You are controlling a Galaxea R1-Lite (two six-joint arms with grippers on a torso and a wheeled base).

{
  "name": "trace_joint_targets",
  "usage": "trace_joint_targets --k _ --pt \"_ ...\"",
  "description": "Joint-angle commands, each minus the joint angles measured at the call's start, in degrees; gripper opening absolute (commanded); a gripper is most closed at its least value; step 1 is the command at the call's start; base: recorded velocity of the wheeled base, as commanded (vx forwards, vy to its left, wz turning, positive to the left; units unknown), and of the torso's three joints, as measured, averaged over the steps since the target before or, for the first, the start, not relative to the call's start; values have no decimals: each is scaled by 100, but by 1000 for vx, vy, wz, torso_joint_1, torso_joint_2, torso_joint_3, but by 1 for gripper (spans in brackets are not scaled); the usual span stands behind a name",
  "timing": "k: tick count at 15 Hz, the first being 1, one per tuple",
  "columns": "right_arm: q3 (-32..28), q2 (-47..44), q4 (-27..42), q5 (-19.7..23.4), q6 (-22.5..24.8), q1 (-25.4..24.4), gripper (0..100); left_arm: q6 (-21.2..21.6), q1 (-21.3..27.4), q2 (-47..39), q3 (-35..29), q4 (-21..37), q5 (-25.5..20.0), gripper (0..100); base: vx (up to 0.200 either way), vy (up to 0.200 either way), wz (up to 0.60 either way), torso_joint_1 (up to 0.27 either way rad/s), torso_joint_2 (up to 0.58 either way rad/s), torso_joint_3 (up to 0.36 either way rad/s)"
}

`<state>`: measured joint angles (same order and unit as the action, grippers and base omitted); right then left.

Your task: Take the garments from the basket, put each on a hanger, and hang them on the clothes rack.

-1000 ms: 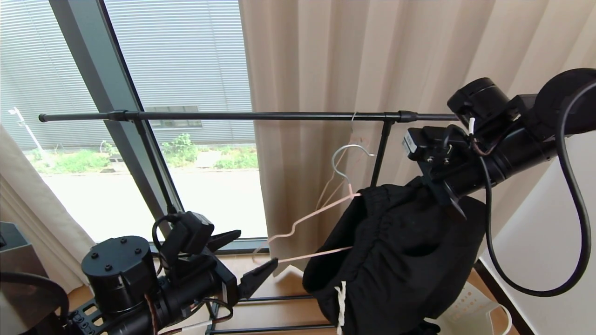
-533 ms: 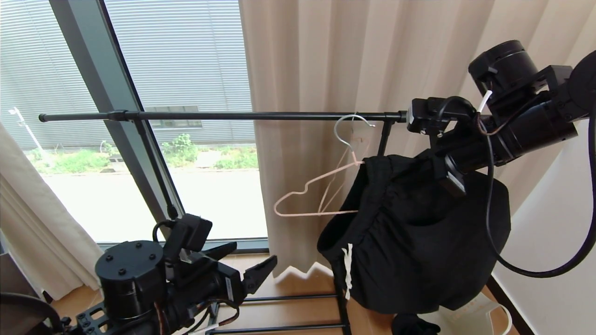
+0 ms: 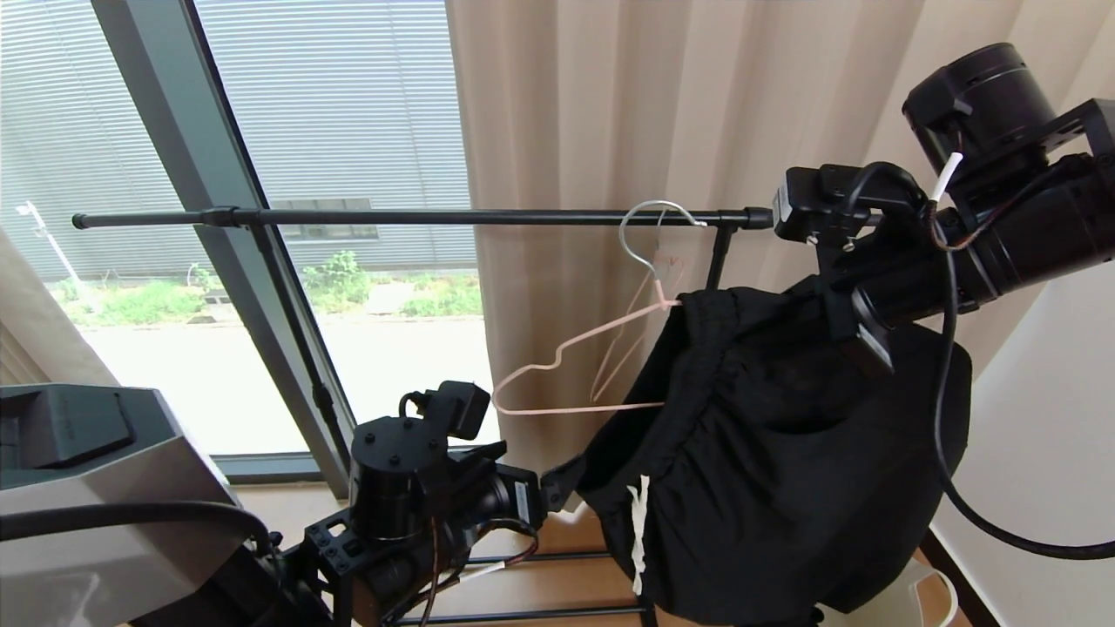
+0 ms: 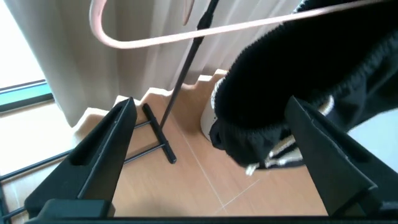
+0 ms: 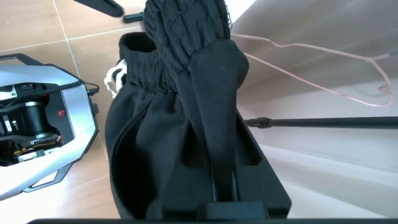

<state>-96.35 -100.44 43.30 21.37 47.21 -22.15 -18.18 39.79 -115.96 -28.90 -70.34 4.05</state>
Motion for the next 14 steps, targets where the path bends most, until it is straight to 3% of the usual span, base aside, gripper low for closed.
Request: trace_joint_targets --k 1,14 --pt "73 165 3 8 -63 -96 0 -19 46 -357 -133 -24 -9 100 0 0 0 0 0 0" --pt "372 631 -67 254 -98 -105 0 16 547 -876 -520 -41 -53 100 0 0 0 0 0 0"
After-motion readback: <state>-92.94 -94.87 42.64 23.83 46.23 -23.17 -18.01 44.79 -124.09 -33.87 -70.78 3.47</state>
